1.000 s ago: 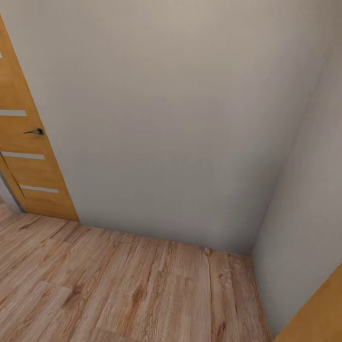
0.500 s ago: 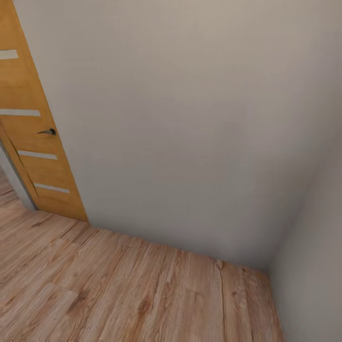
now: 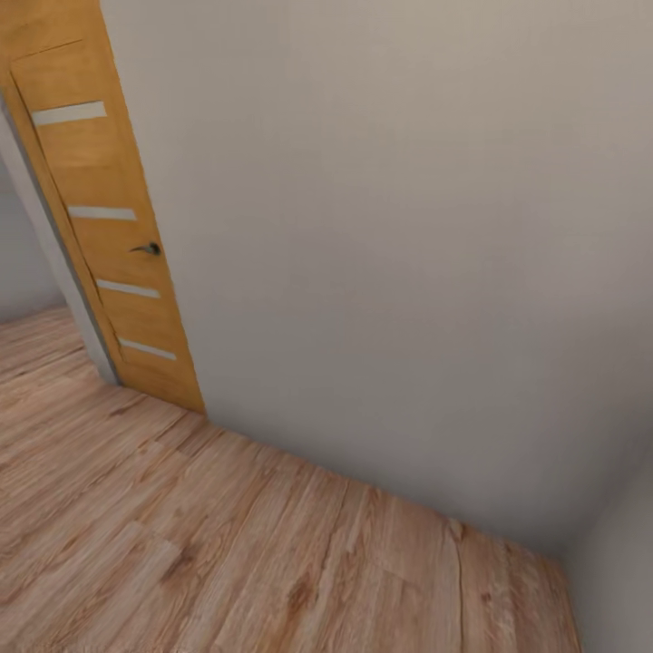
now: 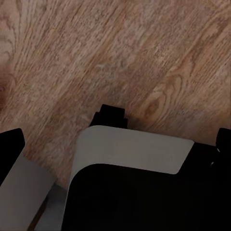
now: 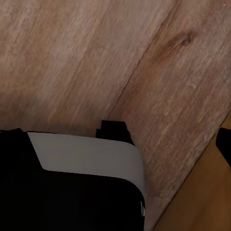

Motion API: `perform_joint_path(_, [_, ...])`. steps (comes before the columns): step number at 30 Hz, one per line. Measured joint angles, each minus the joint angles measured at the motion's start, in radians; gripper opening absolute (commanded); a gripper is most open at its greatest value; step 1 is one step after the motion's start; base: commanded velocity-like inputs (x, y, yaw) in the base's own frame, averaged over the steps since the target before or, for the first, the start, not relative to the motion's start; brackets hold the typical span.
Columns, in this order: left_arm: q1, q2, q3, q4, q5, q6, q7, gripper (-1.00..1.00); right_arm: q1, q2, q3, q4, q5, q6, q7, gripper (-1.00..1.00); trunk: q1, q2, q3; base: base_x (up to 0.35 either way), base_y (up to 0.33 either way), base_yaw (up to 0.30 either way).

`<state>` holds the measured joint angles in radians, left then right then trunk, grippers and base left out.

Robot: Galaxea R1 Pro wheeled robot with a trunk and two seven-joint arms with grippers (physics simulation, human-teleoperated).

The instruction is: Move the two storage containers from the living room to the garage. In the garage, place one container on the floor and stack the other container on top of it (either order is fine).

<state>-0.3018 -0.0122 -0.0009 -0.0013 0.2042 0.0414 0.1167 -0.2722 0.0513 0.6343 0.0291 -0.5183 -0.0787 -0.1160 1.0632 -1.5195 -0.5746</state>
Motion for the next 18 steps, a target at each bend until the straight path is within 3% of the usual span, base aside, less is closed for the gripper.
perform_joint_path(18, [0.0, 0.0, 0.0, 0.0, -0.001, 0.0, 0.0, 1.0, 0.0, 0.0, 0.0, 0.0, 0.0, 0.0, 0.0, 1.0, 0.0, 0.0, 0.0, 0.079, 0.0, 0.275])
